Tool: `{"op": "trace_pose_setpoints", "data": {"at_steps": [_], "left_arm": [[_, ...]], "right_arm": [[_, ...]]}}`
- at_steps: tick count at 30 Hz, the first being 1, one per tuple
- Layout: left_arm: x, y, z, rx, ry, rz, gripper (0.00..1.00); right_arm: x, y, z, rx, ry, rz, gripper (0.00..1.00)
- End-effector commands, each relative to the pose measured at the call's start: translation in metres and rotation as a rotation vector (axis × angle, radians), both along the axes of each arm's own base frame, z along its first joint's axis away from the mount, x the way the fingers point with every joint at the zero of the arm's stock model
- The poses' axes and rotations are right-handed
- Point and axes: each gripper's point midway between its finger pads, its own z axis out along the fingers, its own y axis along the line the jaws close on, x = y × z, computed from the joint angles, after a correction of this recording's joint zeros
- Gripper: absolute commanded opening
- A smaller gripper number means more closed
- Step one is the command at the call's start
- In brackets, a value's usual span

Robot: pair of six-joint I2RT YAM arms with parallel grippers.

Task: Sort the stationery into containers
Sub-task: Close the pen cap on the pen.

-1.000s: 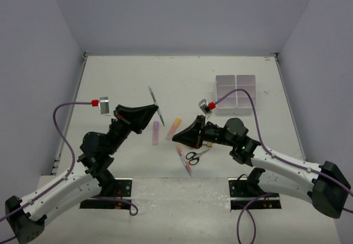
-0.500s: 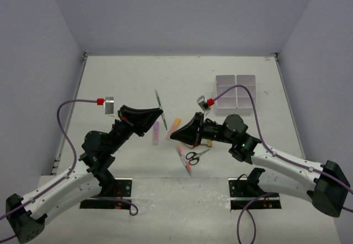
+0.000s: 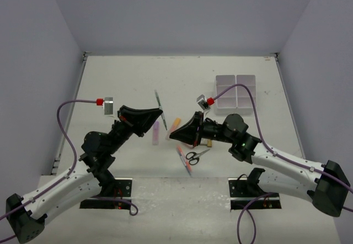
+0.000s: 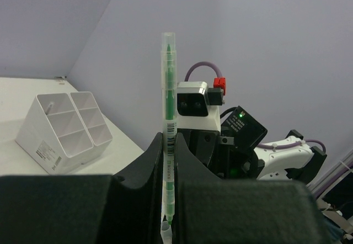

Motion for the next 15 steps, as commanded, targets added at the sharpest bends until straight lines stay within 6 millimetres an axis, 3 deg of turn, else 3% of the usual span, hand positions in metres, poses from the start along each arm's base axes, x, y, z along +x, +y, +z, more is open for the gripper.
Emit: {"op": "trace_pose_setpoints", "data": {"at_steps": [1, 15], "left_arm": [[-0.0017, 0.0033, 0.0058, -0.028, -0.031, 0.003, 0.0], [-0.0007, 0.0042, 0.0028, -0.041, -0.025, 0.008, 0.0]], "right_arm": [[0.0016, 0.0046, 0.0243, 0.053, -0.02, 0.001, 0.0], [0.0034, 0.0064, 0.0302, 0.071, -0.017, -0.002, 0.0]]}}
